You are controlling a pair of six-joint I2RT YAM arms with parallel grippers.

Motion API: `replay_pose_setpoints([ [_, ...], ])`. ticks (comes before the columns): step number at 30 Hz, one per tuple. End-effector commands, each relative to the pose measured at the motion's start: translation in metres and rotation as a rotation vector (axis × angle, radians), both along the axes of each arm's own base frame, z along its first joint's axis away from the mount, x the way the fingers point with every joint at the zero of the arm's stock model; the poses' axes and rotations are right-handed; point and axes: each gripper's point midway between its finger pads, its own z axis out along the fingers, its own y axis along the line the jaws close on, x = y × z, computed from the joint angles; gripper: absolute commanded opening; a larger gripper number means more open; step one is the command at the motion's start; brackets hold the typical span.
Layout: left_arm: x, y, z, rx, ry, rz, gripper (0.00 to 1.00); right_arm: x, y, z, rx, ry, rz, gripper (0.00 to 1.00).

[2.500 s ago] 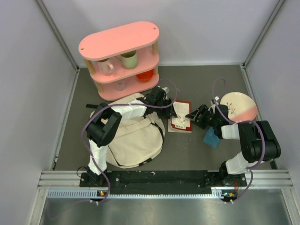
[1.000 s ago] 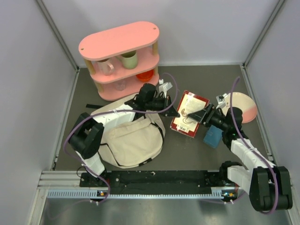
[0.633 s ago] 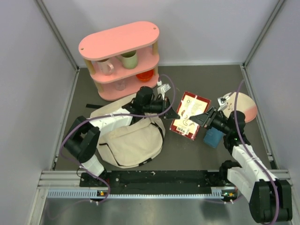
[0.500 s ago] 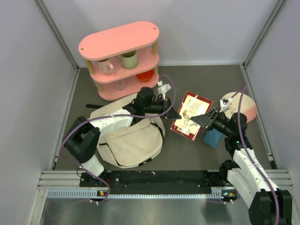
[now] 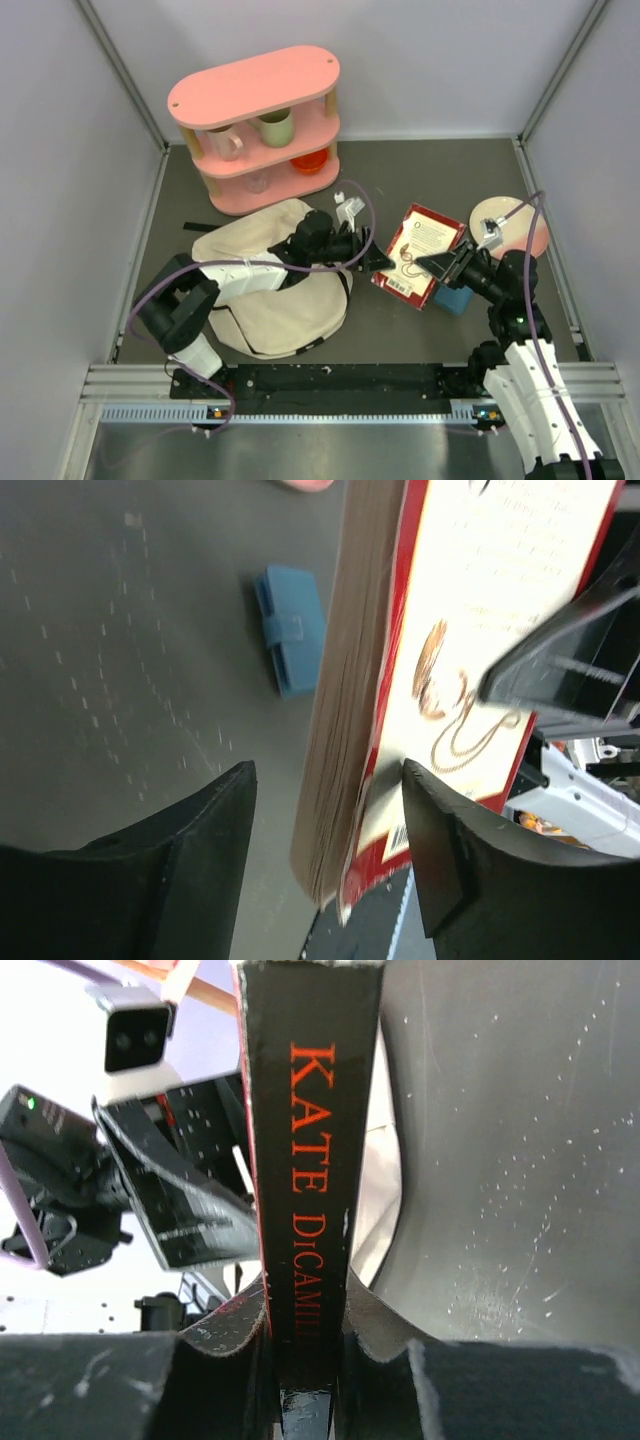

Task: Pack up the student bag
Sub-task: Pick up the book from the center of the board.

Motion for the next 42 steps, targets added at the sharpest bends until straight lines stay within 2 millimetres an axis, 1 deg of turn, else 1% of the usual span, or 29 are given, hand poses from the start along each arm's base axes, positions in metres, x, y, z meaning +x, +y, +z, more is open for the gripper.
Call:
replay_pose_setpoints([
  [1,-0.011,0.012,0.03,-0.122,-0.067,0.068,0.67,-0.002,-0.003,0.009,0.0,-0.023,-0.022,0.0],
  [2,-0.011,0.016,0.03,-0.116,-0.081,0.084,0.67,-0.003,-0.003,0.008,-0.001,-0.02,-0.024,0.0],
  [3,-0.01,0.019,0.03,-0.103,-0.092,0.097,0.69,-0.005,-0.003,0.009,-0.004,-0.028,-0.024,0.0],
  [4,-0.01,0.025,0.024,-0.052,-0.087,0.107,0.71,-0.008,-0.004,0.009,-0.009,-0.022,-0.025,0.0],
  [5,-0.009,0.026,0.025,-0.036,-0.09,0.117,0.73,-0.01,-0.005,0.015,-0.008,-0.043,-0.03,0.0],
  [6,-0.007,0.025,0.031,-0.036,-0.1,0.12,0.75,-0.011,-0.005,0.015,-0.009,-0.041,-0.036,0.0],
  [7,-0.01,0.025,0.037,-0.048,-0.11,0.113,0.77,-0.012,-0.007,0.015,-0.015,-0.039,-0.047,0.0],
  [8,-0.012,0.026,0.039,-0.055,-0.111,0.114,0.78,-0.014,-0.008,0.016,-0.018,-0.034,-0.053,0.0],
  [9,-0.012,0.03,0.038,-0.038,-0.121,0.152,0.89,-0.017,-0.009,0.014,-0.023,-0.031,-0.055,0.0],
  [10,-0.008,0.034,0.036,-0.022,-0.129,0.19,0.92,-0.018,-0.009,0.014,-0.025,-0.034,-0.056,0.0],
  [11,-0.005,0.037,0.036,-0.01,-0.142,0.208,0.98,-0.019,-0.01,0.015,-0.026,-0.033,-0.063,0.0],
  [12,-0.004,0.04,0.03,0.026,-0.132,0.217,0.98,-0.022,-0.011,0.014,-0.028,-0.024,-0.068,0.0],
  [14,0.003,0.045,0.025,0.077,-0.136,0.253,0.98,-0.025,-0.013,0.019,-0.037,-0.046,-0.081,0.0],
  [15,0.005,0.044,0.028,0.084,-0.138,0.263,0.98,-0.026,-0.014,0.024,-0.047,-0.06,-0.085,0.0],
  [16,0.007,0.046,0.025,0.1,-0.133,0.274,0.98,-0.029,-0.015,0.023,-0.057,-0.056,-0.086,0.0],
  [20,0.02,0.053,0.033,0.108,-0.17,0.355,0.98,-0.029,-0.022,0.026,-0.095,-0.059,-0.122,0.0],
  [21,0.021,0.052,0.039,0.108,-0.179,0.357,0.98,-0.028,-0.024,0.026,-0.1,-0.058,-0.131,0.0],
  [23,0.021,0.051,0.036,0.135,-0.189,0.341,0.99,-0.026,-0.028,0.025,-0.104,-0.054,-0.166,0.0],
  [25,0.021,0.049,0.038,0.147,-0.207,0.323,0.98,-0.024,-0.033,0.025,-0.107,-0.054,-0.197,0.0],
  [26,0.021,0.052,0.033,0.174,-0.203,0.32,0.98,-0.025,-0.034,0.027,-0.108,-0.058,-0.206,0.0],
  [30,0.026,0.062,0.028,0.223,-0.212,0.364,0.98,-0.027,-0.036,0.035,-0.116,-0.082,-0.219,0.0],
  [32,0.026,0.061,0.027,0.219,-0.201,0.368,0.98,-0.028,-0.037,0.038,-0.124,-0.09,-0.22,0.0],
  [33,0.025,0.059,0.03,0.207,-0.204,0.361,0.98,-0.029,-0.038,0.036,-0.13,-0.077,-0.22,0.0],
  [35,0.019,0.053,0.028,0.194,-0.194,0.315,0.98,-0.03,-0.038,0.034,-0.13,-0.07,-0.221,0.0],
  [37,0.014,0.051,0.034,0.172,-0.193,0.288,0.98,-0.03,-0.038,0.033,-0.127,-0.069,-0.225,0.0],
  [39,0.012,0.055,0.033,0.172,-0.201,0.292,0.98,-0.029,-0.039,0.031,-0.137,-0.072,-0.229,0.0],
  [40,0.012,0.057,0.041,0.15,-0.222,0.306,0.99,-0.029,-0.04,0.031,-0.142,-0.078,-0.23,0.0],
  [41,0.012,0.061,0.037,0.154,-0.227,0.317,0.98,-0.029,-0.039,0.033,-0.146,-0.086,-0.226,0.0],
  [42,0.011,0.061,0.039,0.145,-0.232,0.315,0.98,-0.029,-0.04,0.032,-0.16,-0.094,-0.219,0.0],
])
